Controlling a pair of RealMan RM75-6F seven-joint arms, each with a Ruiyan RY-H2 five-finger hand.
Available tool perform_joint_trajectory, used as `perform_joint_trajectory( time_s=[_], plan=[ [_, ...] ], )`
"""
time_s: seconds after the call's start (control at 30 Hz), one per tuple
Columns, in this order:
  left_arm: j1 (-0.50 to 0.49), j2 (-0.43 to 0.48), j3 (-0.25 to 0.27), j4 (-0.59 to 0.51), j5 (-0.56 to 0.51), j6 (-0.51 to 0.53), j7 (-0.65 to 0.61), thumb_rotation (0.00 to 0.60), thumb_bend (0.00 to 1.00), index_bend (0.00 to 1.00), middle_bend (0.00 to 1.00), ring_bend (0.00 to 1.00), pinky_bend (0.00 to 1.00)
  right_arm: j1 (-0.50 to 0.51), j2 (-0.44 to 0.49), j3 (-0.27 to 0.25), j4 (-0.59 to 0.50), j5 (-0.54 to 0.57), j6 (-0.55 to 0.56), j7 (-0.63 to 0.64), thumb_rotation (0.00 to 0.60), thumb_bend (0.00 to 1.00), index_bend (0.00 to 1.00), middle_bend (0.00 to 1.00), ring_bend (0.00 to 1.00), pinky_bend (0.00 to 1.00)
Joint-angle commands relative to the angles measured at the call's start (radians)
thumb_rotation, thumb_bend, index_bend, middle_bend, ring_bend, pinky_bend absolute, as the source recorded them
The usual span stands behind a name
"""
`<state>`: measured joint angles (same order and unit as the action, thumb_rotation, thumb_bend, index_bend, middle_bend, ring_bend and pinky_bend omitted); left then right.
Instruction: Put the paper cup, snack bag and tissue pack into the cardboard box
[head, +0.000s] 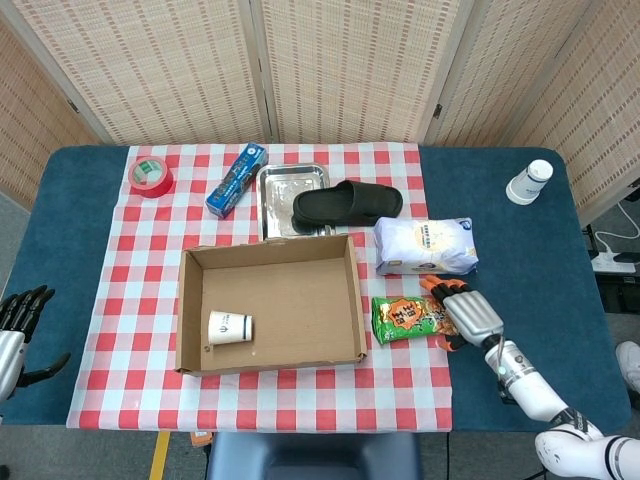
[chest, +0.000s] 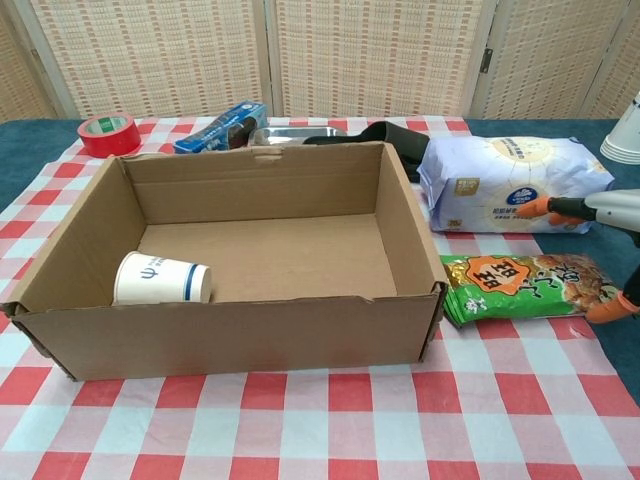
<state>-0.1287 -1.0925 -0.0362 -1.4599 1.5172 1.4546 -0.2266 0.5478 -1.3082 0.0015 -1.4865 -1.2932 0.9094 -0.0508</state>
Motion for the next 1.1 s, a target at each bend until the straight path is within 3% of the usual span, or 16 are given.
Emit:
perform_joint_trajectory(
  time_s=[0.03, 1.1],
  plan=[
    [-0.001, 0.0, -0.001, 0.002, -0.005, -0.005, -0.002, 0.6, 0.22, 0.0, 0.0, 0.0, 0.0, 0.01, -0.009, 0.012, 0.01, 0.013, -0.017, 0.002, 0.6, 0.0, 0.11, 0.01, 0.0, 0.14],
    [-0.001, 0.003, -0.003, 0.01, -0.008, -0.007, -0.026, 0.6, 0.22, 0.0, 0.0, 0.0, 0.0, 0.041, -0.107, 0.045, 0.121, 0.06, -0.096, -0.02, 0.6, 0.0, 0.21, 0.04, 0.0, 0.18]
  ],
)
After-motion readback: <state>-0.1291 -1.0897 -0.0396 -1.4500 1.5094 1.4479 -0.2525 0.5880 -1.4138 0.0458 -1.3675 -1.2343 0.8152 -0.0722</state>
